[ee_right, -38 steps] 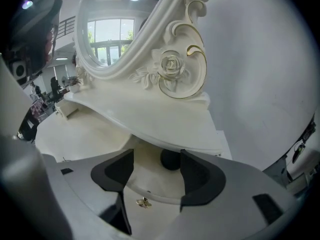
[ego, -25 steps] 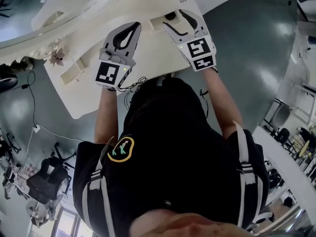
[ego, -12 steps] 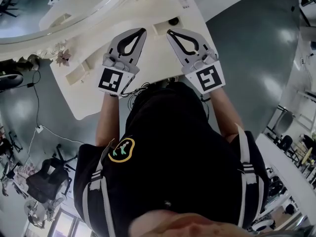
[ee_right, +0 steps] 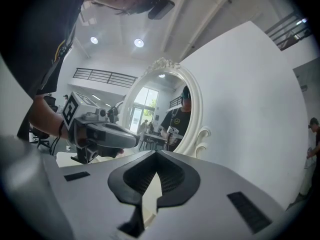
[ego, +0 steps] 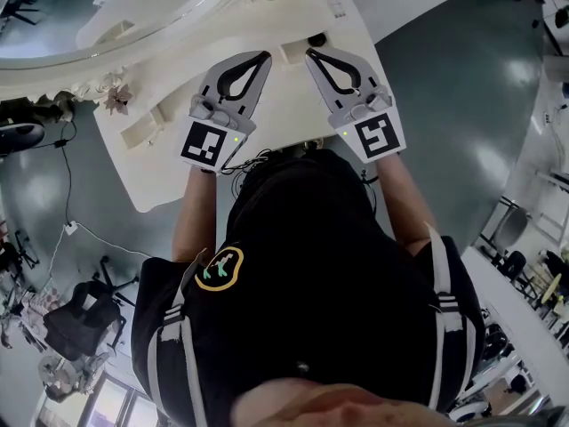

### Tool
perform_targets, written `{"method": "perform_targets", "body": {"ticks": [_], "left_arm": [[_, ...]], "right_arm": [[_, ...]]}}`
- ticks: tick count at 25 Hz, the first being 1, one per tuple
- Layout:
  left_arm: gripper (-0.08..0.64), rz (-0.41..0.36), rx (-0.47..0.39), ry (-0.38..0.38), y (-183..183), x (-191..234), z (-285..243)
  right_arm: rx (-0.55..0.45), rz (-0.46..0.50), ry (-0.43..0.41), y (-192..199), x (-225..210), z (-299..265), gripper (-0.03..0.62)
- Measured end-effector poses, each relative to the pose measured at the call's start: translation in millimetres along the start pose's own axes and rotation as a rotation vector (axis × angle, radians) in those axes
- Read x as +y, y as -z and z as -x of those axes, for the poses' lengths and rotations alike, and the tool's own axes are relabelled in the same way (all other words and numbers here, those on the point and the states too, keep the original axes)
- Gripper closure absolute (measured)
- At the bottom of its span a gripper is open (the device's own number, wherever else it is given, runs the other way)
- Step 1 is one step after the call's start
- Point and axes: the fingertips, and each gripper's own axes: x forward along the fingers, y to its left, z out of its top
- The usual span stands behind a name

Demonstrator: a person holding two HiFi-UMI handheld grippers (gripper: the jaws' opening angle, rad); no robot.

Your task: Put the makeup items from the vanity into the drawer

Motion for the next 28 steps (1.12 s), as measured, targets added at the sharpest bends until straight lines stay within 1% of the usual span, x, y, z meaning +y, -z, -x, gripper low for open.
{"method": "perform_targets", "body": {"ticks": [4, 15, 28], "left_arm": [[0.541, -0.005, -0.005, -0.002, -2, 0, 0], [0.541, -0.001, -0.003, -0.002, -2, -3, 1], [0.541, 0.009, -0.001, 0.002, 3, -5, -1]], "right_arm": [[-0.016, 0.006, 0.002, -5, 1, 0, 0.571], [0.014, 0.009, -0.001, 3, 3, 3, 0.572], [0.016, 0.013, 0.015, 7, 1, 4, 0.572]]}}
